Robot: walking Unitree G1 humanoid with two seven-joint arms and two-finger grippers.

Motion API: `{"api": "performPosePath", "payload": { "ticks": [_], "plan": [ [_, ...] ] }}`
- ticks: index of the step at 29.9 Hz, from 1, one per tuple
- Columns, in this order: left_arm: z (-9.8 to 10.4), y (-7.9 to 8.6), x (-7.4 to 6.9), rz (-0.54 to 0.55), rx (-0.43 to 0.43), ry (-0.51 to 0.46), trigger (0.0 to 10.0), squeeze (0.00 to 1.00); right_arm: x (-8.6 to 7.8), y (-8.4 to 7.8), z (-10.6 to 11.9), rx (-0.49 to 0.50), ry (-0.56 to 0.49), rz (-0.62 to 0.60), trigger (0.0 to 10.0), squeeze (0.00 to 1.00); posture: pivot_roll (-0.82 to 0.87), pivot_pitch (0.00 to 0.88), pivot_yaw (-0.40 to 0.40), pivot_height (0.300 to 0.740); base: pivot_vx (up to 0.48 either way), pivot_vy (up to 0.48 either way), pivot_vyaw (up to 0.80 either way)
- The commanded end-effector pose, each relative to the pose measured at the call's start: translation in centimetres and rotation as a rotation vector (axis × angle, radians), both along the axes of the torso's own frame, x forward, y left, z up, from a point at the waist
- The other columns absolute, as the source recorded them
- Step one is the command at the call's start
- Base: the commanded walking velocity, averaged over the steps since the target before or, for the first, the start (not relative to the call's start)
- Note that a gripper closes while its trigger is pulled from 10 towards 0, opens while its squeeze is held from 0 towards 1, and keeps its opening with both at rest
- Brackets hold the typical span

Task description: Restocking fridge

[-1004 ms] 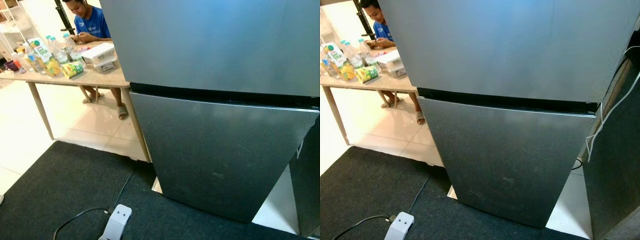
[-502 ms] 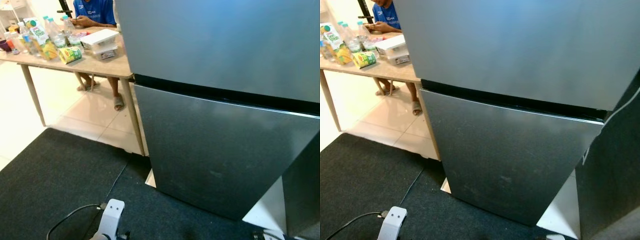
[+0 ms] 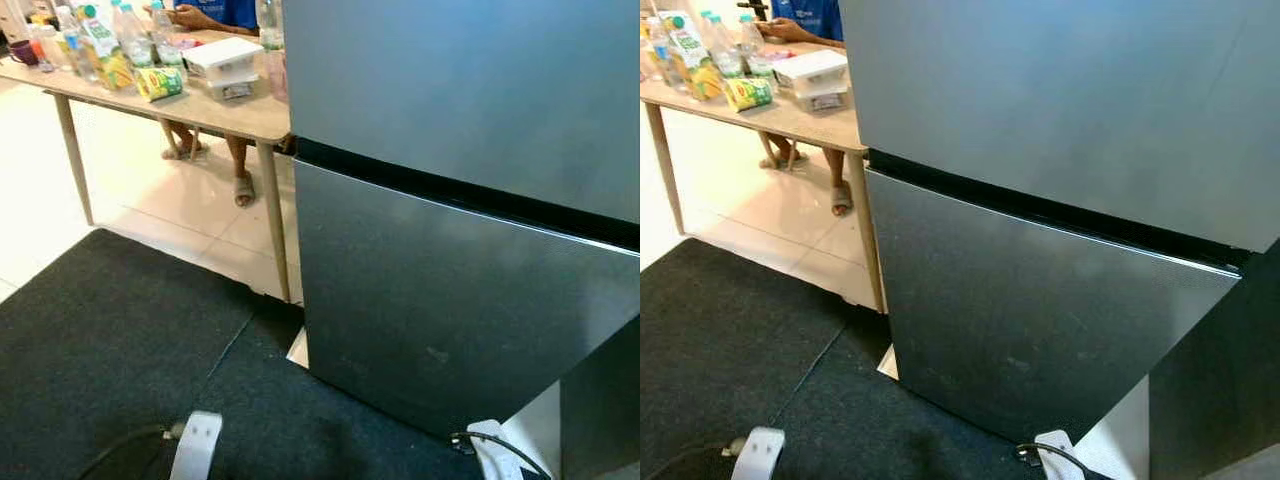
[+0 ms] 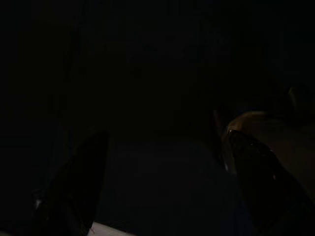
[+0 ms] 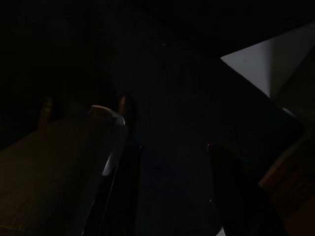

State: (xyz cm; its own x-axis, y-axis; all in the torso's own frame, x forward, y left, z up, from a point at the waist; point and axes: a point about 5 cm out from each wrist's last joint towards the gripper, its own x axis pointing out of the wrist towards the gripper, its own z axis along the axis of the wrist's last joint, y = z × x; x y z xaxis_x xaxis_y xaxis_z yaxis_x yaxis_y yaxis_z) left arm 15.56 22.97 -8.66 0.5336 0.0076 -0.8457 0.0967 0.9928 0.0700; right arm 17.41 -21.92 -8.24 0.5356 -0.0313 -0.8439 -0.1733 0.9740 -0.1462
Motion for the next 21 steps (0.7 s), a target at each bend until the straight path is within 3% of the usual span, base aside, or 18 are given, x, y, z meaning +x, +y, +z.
{"api": "performPosePath", "payload": {
  "ticks": [1, 9, 12, 15, 21],
  "plan": [
    [-0.3, -0.4, -0.4, -0.02, -0.002, 0.018, 10.0, 0.0, -0.3, -0.3, -0.1, -0.009, 0.018, 0.008, 10.0, 0.0, -0.02, 0.093, -0.011, 0.74, 0.0, 0.0, 0.0],
    [-0.1, -0.8, 0.0, -0.082, -0.012, 0.011, 10.0, 0.0, -0.9, -1.8, 0.0, -0.022, 0.013, -0.055, 10.0, 0.0, -0.03, 0.126, 0.02, 0.74, 0.0, 0.0, 0.0],
    [-0.1, -0.7, 0.0, -0.088, -0.01, 0.013, 10.0, 0.0, -1.1, -1.8, 0.0, -0.023, 0.015, -0.06, 10.0, 0.0, -0.03, 0.132, 0.028, 0.74, 0.0, 0.0, 0.0],
    [0.1, 0.2, -0.2, -0.106, 0.006, 0.018, 10.0, 0.0, -2.3, -1.4, -0.6, -0.013, 0.03, -0.089, 10.0, 0.0, -0.04, 0.14, 0.043, 0.74, 0.0, 0.0, 0.0],
    [0.0, 0.8, -0.7, -0.122, 0.025, 0.047, 10.0, 0.0, -2.7, -1.3, -0.8, -0.002, 0.022, -0.116, 10.0, 0.0, -0.07, 0.152, 0.052, 0.74, 0.0, 0.0, 0.0]
  ]
}}
